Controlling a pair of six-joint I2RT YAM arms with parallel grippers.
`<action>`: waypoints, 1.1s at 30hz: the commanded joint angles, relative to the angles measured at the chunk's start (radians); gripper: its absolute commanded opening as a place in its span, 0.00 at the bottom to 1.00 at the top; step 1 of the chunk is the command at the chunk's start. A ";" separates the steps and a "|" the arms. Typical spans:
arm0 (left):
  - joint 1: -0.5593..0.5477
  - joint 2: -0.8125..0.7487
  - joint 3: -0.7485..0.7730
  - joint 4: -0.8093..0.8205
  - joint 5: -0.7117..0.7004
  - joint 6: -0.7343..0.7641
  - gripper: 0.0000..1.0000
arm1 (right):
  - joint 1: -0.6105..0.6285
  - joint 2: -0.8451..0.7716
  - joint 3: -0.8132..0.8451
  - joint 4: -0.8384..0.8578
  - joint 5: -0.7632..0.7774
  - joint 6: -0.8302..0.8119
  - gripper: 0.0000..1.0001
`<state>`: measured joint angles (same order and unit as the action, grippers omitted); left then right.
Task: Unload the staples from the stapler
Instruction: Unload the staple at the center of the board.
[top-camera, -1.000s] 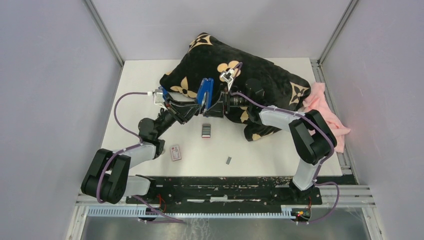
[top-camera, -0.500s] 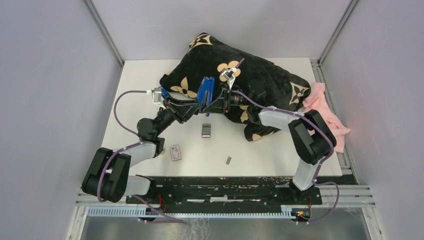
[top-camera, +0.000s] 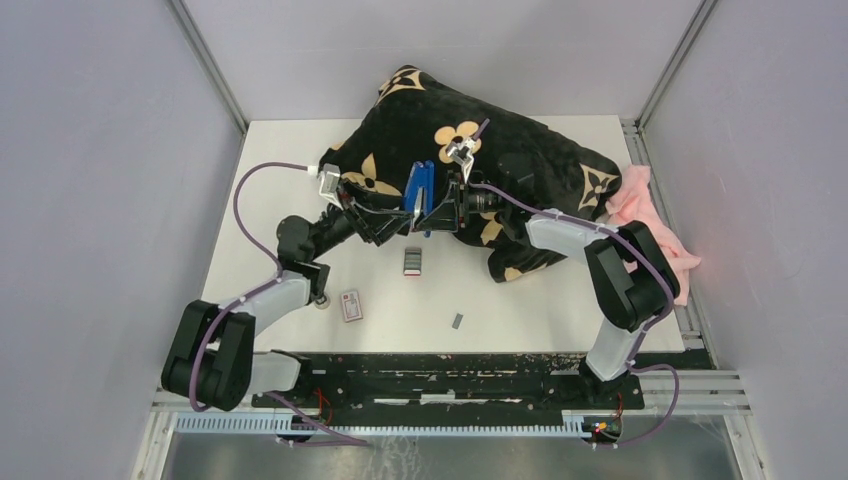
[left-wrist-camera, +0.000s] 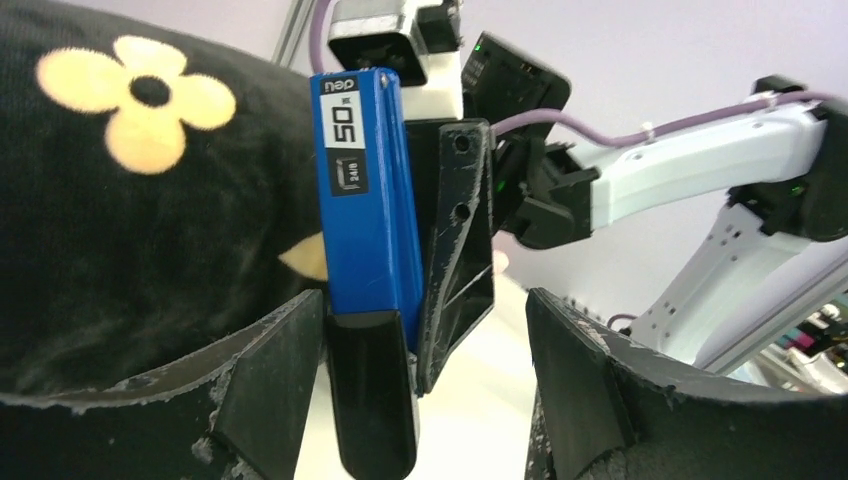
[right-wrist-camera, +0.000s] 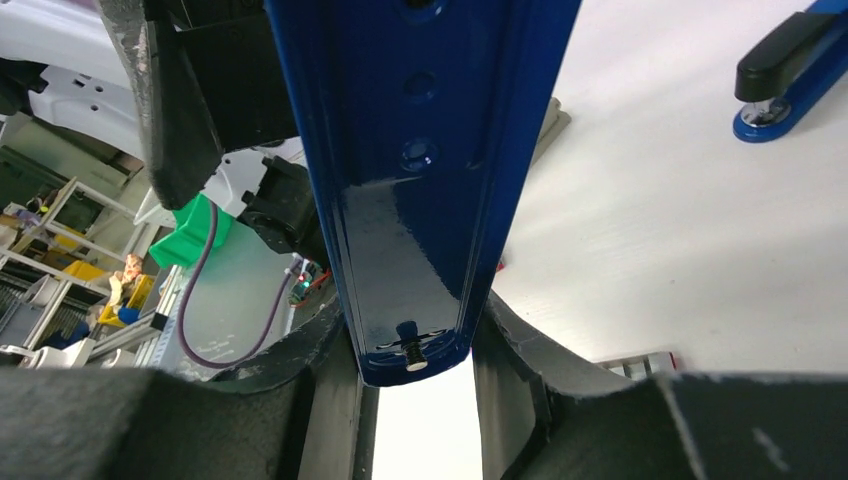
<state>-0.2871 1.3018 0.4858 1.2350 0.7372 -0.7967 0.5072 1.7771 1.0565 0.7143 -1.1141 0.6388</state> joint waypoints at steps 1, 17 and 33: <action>0.004 -0.050 0.070 -0.296 0.058 0.243 0.81 | -0.011 -0.097 0.043 -0.073 -0.034 -0.138 0.02; 0.008 0.090 0.092 -0.211 0.241 0.242 0.76 | -0.027 -0.136 0.108 -0.495 -0.049 -0.504 0.01; 0.006 0.250 0.136 -0.031 0.339 0.286 0.03 | -0.030 -0.083 0.235 -0.966 0.085 -0.941 0.02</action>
<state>-0.2855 1.5341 0.5964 1.1156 1.0374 -0.6197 0.4751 1.6863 1.1843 -0.0513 -1.0603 -0.0410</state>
